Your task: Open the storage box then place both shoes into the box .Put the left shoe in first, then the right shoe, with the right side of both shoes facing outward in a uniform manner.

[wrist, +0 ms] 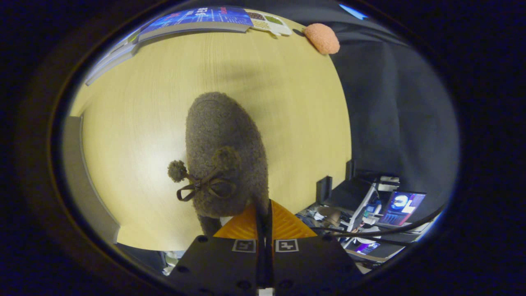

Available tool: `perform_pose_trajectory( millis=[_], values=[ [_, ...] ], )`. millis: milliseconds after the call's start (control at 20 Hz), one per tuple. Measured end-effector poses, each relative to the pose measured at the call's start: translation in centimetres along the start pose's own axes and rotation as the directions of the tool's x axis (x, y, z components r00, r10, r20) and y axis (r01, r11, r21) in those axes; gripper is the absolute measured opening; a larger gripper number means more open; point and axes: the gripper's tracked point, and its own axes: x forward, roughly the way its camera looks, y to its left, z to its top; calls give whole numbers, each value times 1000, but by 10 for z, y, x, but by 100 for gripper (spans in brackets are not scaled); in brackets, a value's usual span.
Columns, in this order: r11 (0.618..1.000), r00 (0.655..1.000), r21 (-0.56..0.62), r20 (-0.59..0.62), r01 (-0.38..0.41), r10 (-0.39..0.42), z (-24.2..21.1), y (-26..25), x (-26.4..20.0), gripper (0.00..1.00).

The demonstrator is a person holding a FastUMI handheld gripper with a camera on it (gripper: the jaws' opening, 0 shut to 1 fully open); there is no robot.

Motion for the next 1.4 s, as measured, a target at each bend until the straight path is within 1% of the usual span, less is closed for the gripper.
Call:
perform_pose_trajectory(
  millis=[200,300,400,600,800,900,1050,1150,1300,1400],
  values=[
    [1000,999,18,37,19,-20,-9,-8,-41,3],
    [999,997,21,67,38,-39,-13,-11,-68,3],
    [999,994,32,104,34,-37,-14,-5,-102,3],
    [998,982,52,186,-28,18,-18,23,-172,3],
    [998,968,17,246,-61,55,-31,59,-237,3],
    [995,956,1,277,-96,92,-31,85,-262,3],
    [984,935,-22,308,-176,174,-31,132,-298,4],
    [977,930,-40,298,-211,213,-34,163,-301,4],
    [973,937,-52,262,-227,232,-35,195,-292,4],
    [971,943,-38,233,-235,238,-34,211,-281,4]
  ],
)
